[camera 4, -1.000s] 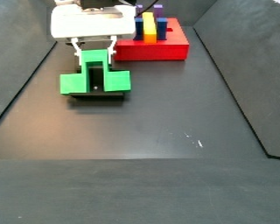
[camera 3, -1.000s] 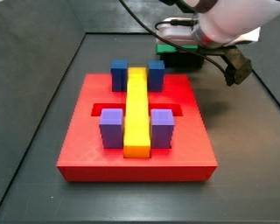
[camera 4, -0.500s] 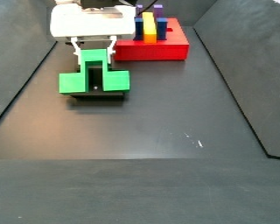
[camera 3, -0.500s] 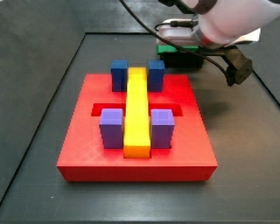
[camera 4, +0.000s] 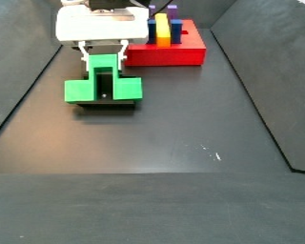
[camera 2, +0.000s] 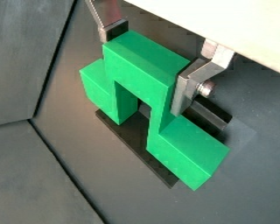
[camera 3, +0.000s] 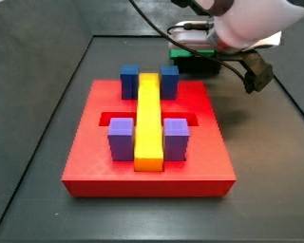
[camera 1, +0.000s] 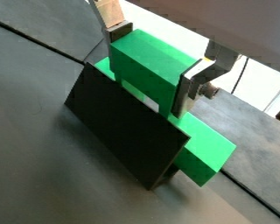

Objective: Pick up the green object. Move up. Place the green object on the fixture. Regrasp the green object. Move to above the board. Insert the green object.
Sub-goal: Move to above the board.

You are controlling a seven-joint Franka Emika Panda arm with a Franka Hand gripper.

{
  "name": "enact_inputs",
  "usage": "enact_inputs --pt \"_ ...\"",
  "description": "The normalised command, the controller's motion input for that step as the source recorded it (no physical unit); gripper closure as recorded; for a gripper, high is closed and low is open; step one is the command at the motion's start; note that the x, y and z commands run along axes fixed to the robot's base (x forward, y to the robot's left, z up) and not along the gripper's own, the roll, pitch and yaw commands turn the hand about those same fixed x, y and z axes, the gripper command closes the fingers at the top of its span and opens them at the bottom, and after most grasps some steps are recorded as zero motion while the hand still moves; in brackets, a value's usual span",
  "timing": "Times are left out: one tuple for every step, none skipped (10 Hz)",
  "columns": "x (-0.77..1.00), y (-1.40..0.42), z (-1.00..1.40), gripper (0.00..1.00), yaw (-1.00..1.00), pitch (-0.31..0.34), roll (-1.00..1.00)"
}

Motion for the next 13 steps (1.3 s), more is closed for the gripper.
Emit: enact_inputs --pt "0.00 0.00 1.40 1.00 0.00 0.000 0.00" --pt "0.00 0.00 1.40 1.00 0.04 0.011 -0.04" --pt "-0.02 0.01 1.40 1.00 0.04 -0.044 -0.13" --pt "-0.04 0.02 1.40 1.00 0.03 -0.055 -0.11" --pt "-0.03 0.00 1.40 1.00 0.00 -0.034 -0.06" --pt "-0.03 0.00 1.40 1.00 -0.01 -0.018 -0.03" --pt "-0.03 0.01 1.40 1.00 -0.02 -0.006 -0.02" --pt "-0.03 -0.01 1.40 1.00 -0.02 0.013 -0.01" --pt "-0.01 -0.01 0.63 1.00 -0.02 0.033 -0.03" --pt "0.02 0.00 0.23 1.00 -0.02 0.053 -0.01" --pt "-1.05 -1.40 0.25 1.00 -0.06 0.033 -1.00" --pt "-1.06 -1.40 0.26 1.00 -0.06 0.034 -1.00" --pt "-1.16 -1.40 0.27 1.00 -0.05 0.008 -1.00"
